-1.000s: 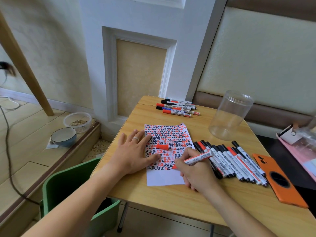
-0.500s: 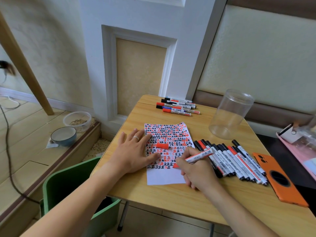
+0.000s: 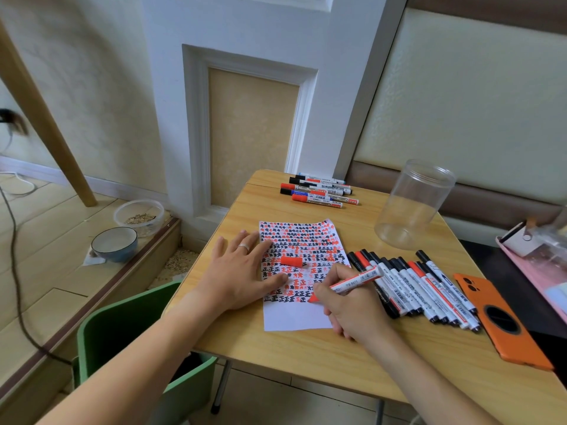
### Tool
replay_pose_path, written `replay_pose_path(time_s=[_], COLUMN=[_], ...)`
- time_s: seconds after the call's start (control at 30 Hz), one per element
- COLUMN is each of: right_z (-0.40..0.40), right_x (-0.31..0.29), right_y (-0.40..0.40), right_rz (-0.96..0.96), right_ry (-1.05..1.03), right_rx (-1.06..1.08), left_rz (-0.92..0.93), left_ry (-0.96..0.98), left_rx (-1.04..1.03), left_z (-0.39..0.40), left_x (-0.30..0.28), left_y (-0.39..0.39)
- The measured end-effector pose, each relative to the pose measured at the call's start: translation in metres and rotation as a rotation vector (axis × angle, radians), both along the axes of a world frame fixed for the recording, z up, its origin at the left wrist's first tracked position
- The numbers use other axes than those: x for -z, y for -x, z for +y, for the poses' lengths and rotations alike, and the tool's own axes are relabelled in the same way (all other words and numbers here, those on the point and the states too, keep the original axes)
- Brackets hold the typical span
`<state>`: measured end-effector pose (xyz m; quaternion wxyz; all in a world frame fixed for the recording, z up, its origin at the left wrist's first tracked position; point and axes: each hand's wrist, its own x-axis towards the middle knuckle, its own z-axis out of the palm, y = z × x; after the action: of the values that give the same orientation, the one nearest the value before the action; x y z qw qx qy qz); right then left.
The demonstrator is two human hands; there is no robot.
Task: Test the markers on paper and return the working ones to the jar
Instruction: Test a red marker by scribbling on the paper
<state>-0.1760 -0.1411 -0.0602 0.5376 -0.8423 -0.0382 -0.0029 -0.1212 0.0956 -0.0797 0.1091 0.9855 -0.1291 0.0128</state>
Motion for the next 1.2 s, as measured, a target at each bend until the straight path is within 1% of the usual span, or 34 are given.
replay_pose_path(time_s=[0.2,0.43,0.5,0.63,0.7,0.77,0.87,1.0,1.1,1.2], right_z=[0.0,0.0,0.0,0.0,-0.001,-0.003,-0.007,-0.008,-0.009,-0.008], right_x=[-0.002,-0.003,-0.003,-0.002,-0.001,-0.003,-0.006,-0.006,-0.005,-0.005], right_y=[0.001,-0.001,-0.001,-0.001,-0.001,0.0,0.001,0.001,0.001,0.0], right_rz=[0.01,0.028,0.032,0.027,0.015,0.001,-0.007,-0.018,-0.029,-0.036], right_ry=[-0.024,-0.026,-0.016,-0.022,-0.085,-0.194,-0.302,-0.355,-0.335,-0.281], right_rx=[-0.03,0.012,0.012,0.019,0.035,0.037,0.016,0.0,-0.011,-0.081], left_rz=[0.009,0.025,-0.035,-0.197,-0.239,-0.256,-0.23,-0.219,-0.206,-0.192], left_ry=[0.017,0.077,0.126,0.191,0.223,0.286,0.348,0.356,0.407,0.502], left_rx=[-0.005,-0.013,0.0,0.106,0.143,0.166,0.197,0.206,0.253,0.353], left_z=[0.0,-0.002,-0.006,-0.022,-0.03,-0.035,-0.038,-0.043,-0.044,-0.046], left_x=[-0.001,-0.006,-0.008,-0.009,-0.009,-0.011,-0.015,-0.015,-0.015,-0.015], left_y=[-0.001,0.0,0.001,0.004,0.005,0.006,0.009,0.015,0.017,0.017])
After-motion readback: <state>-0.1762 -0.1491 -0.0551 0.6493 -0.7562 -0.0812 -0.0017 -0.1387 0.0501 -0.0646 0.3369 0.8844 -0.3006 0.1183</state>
